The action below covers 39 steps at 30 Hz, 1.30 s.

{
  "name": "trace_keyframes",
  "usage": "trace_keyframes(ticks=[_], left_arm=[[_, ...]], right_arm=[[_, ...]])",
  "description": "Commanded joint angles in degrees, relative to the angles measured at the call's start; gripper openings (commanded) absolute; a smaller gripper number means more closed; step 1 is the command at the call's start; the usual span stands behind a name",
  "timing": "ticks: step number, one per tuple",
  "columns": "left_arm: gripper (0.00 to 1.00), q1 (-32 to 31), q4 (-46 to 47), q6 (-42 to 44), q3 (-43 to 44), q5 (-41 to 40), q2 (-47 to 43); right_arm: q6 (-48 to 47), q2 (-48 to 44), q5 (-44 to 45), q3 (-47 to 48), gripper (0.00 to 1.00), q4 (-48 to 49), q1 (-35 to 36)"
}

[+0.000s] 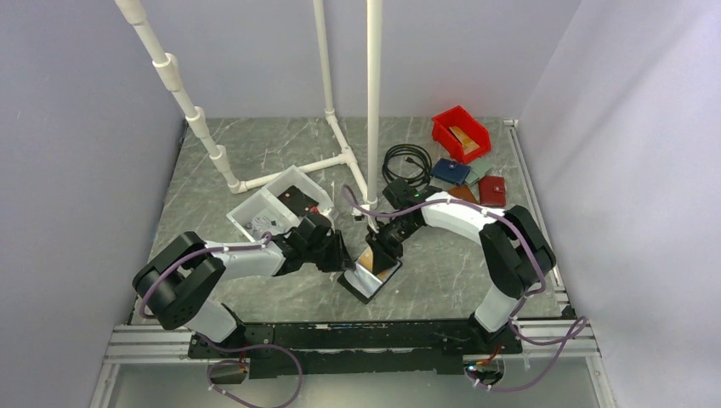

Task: Take the credit cards out of the card holder
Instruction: Open the card holder at the center of the board.

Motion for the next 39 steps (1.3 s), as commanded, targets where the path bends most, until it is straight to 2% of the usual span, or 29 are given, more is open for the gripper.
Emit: trace_keyframes(ticks=[1,9,24,30,39], left_arm=[[0.27,-0.38,-1.50,1.80,2.73,-0.46,1.27],[0.27,-0.56,-4.18,2.81,3.57,-2.12,1.30],[0.33,-0.51,-3.15,2.91,2.60,-2.45,-0.13],[0.41,-0.51,-3.65,2.13,1.44,-4.37,-4.20],[0.38,-0.22,-10.15,2.05,0.77,-11.84,-17.85]], right_arm=[[2.93,-2.30,4.71,0.75,0.35,3.45,-3.00],[7.16,-0.82,12.60,0.29,0.35,6.58,-4.13],[7.65,0.42,14.02,0.28,0.35,6.27,-4.85],[7.45,1.68,14.06,0.55,0.34,5.70,-3.80],[7.79,1.77,16.51,0.29,0.29,6.31,-2.88]])
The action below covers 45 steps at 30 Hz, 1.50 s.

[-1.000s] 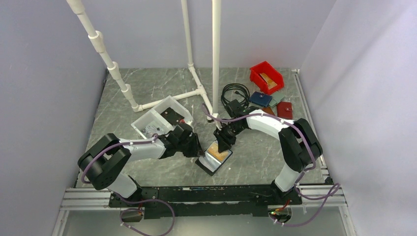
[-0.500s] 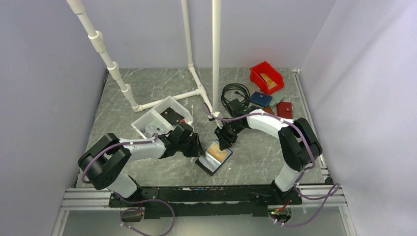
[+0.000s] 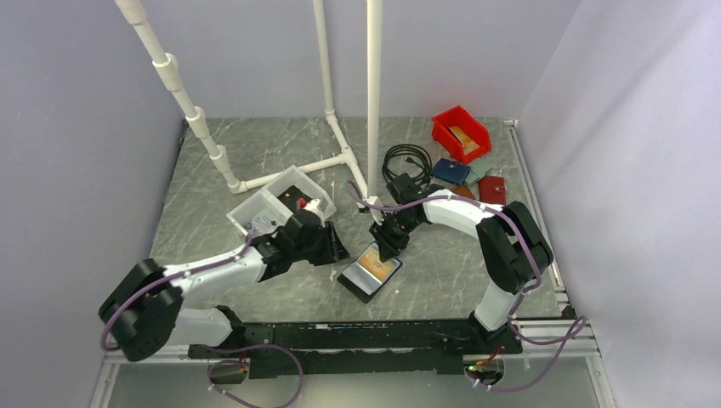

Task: Take the credit cards out of the card holder
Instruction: Open the card holder at the center of the board, then remove the credit card from the card holder.

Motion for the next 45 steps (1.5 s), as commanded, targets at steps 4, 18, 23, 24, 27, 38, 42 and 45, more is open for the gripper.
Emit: trace_keyframes(ticks=[4,18,23,24,27,38,42,45], left_arm=[[0.38,-0.10,-0.16,1.42,0.85,-3.58,-11.75],[0.38,-2.93,20.40,-5.45,3.74,9.51,9.93],[0.37,-2.95,22.99,-9.30,2.07,11.13,14.46],[0.37,-2.94,22.82,-9.90,1.63,11.29,14.71],[0.37,-3.13,21.92,-11.24,0.17,11.00,14.16],[0.41,-3.83,23.56,-14.54,-2.32,9.67,15.85],[0.41,-3.86,26.24,-15.57,-3.37,8.04,16.90],[0.41,-3.85,27.65,-16.56,-3.70,7.22,18.40]], right_arm=[[0.52,0.36,2.47,0.33,0.27,0.69,1.33],[1.21,0.76,3.41,0.32,0.21,1.05,1.49],[1.31,0.75,3.47,0.33,0.20,1.03,1.50],[1.31,0.68,3.52,0.33,0.20,1.05,1.49],[1.41,0.65,3.56,0.33,0.20,1.05,1.50],[1.29,0.41,2.96,0.33,0.20,0.96,1.48],[0.99,0.40,0.92,0.69,0.20,0.35,1.45],[0.95,0.12,-1.07,0.94,0.21,0.00,1.30]])
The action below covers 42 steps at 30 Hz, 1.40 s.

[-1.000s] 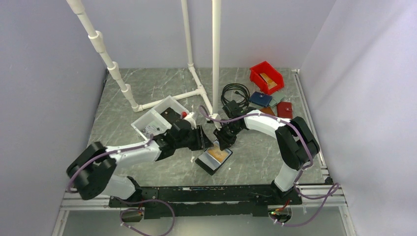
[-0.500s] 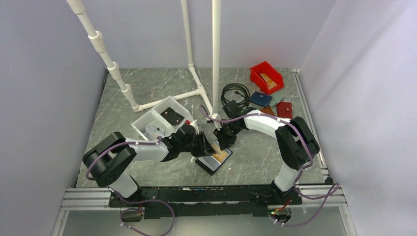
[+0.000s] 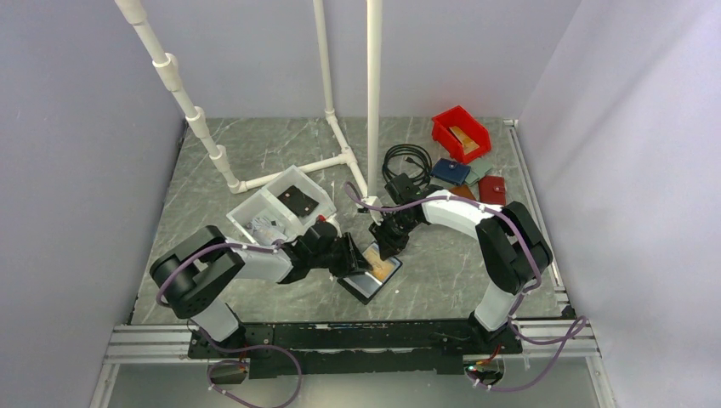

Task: Take the credit cards out of the card holder
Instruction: Remove the credit card from the card holder.

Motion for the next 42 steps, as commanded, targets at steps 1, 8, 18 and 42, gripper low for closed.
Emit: trace_keyframes(ticks=[1,8,18,42], left_arm=[[0.41,-0.29,4.33,-2.03,-0.81,-2.20,2.12],[0.33,-0.27,4.34,-3.71,-1.47,-4.14,3.19],[0.29,-0.29,3.88,-2.76,-1.44,-4.36,3.98],[0.31,-0.24,4.91,-2.25,-1.45,-3.39,4.31]], right_arm=[[-0.02,0.01,-3.70,0.87,0.21,-0.64,0.32],[0.20,-0.34,-7.01,1.12,0.22,-1.14,-1.06],[1.05,-0.86,-6.81,1.06,0.25,-0.64,-2.58],[2.18,0.35,-4.46,0.83,0.25,0.12,-3.04]])
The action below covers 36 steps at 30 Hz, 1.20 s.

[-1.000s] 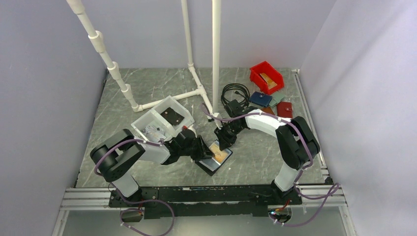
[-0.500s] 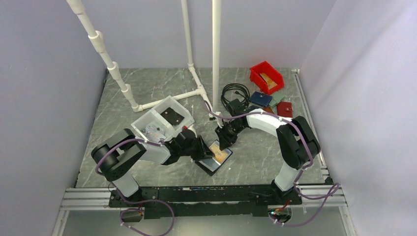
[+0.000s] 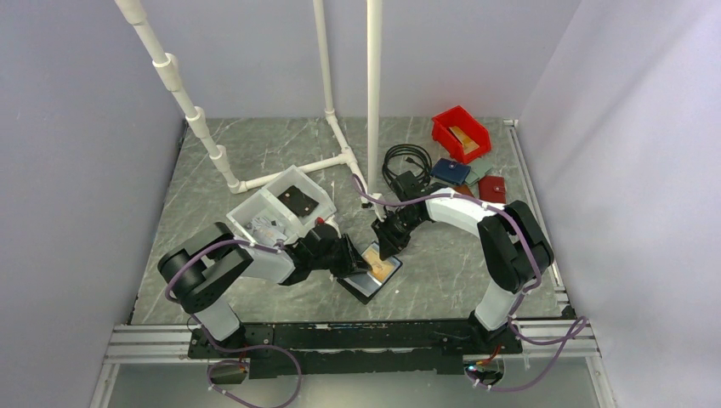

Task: Take the credit cards out of the card holder
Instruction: Remove the credit card from the card holder.

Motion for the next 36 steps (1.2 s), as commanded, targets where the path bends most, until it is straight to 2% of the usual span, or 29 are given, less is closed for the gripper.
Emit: trace_keyframes(ticks=[1,7,14,21,27,36], left_arm=[[0.31,-0.18,0.15,0.78,-0.40,-1.62,1.02],[0.34,-0.09,2.16,0.30,-1.08,-1.26,1.18],[0.38,0.23,5.04,-0.47,-2.56,-1.41,1.11],[0.37,0.37,7.38,-1.50,-3.90,-1.80,0.79],[0.36,0.82,9.57,-2.78,-5.67,-2.30,-0.24],[0.34,2.25,21.47,-7.53,-10.54,-1.97,1.39]], right_arm=[[0.55,0.52,0.48,0.87,0.25,0.39,-0.25],[-0.38,1.59,-1.68,1.29,0.23,-0.87,0.33],[-1.25,2.03,-4.61,1.51,0.15,-1.80,1.07],[-1.40,3.75,-6.20,1.92,0.07,-2.65,1.66],[-1.95,5.17,-7.69,2.49,0.04,-3.86,2.54],[-2.22,5.94,-9.24,2.73,0.03,-4.42,3.07]])
